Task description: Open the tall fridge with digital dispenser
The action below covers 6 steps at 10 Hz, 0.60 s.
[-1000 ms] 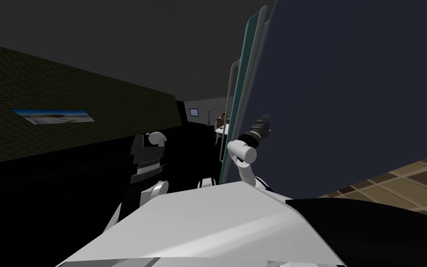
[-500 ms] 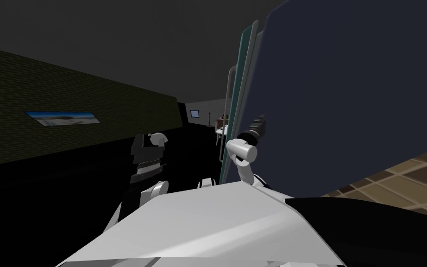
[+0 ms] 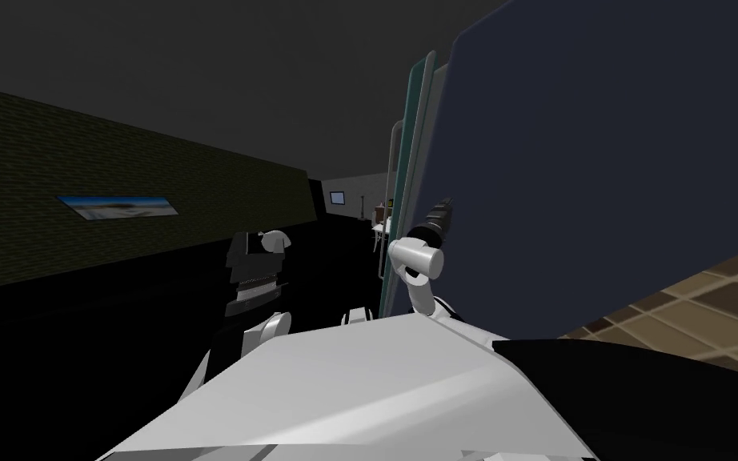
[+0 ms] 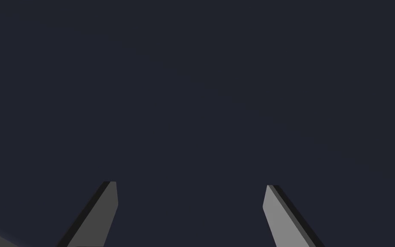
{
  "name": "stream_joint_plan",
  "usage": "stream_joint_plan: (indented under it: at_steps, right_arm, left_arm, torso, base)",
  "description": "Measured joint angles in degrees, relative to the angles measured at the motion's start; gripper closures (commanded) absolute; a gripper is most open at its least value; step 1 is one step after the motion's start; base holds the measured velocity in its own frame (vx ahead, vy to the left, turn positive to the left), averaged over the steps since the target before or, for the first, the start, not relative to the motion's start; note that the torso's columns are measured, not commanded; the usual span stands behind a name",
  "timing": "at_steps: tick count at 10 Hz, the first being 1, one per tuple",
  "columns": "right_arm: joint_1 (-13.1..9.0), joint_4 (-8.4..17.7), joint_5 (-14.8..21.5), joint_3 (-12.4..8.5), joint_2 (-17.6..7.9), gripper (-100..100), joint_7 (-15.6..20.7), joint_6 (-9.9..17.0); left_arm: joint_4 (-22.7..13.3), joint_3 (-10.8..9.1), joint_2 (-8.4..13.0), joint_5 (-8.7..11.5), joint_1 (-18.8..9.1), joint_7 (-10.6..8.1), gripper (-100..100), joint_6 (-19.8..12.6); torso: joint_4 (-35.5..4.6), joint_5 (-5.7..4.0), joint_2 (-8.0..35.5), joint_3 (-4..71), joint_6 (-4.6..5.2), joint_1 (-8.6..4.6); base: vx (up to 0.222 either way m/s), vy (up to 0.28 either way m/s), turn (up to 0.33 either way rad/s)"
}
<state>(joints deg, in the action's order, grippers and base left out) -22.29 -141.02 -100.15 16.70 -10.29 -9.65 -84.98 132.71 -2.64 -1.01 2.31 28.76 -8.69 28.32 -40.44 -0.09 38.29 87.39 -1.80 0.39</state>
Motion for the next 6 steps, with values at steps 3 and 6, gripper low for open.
stream_joint_plan:
  at_steps: [3,6]
  right_arm:
    - [-1.0,-0.5,-2.4,0.6,0.9,-100,-0.3,-1.1]
    - [-1.3,-1.9,-5.2,0.7,1.6,-100,-0.5,-2.0]
  left_arm:
    - [0.0,0.00,0.0,0.0,0.0,0.00,0,0.0]
    - [0.0,0.00,0.0,0.0,0.0,0.00,0,0.0]
  torso:
    - [0.0,-0.03,0.0,0.0,0.02,-0.06]
    - [0.0,-0.08,-0.1,0.0,0.09,-0.12]
  base:
    - [0.002,0.008,0.040]
    - [0.007,0.003,0.023]
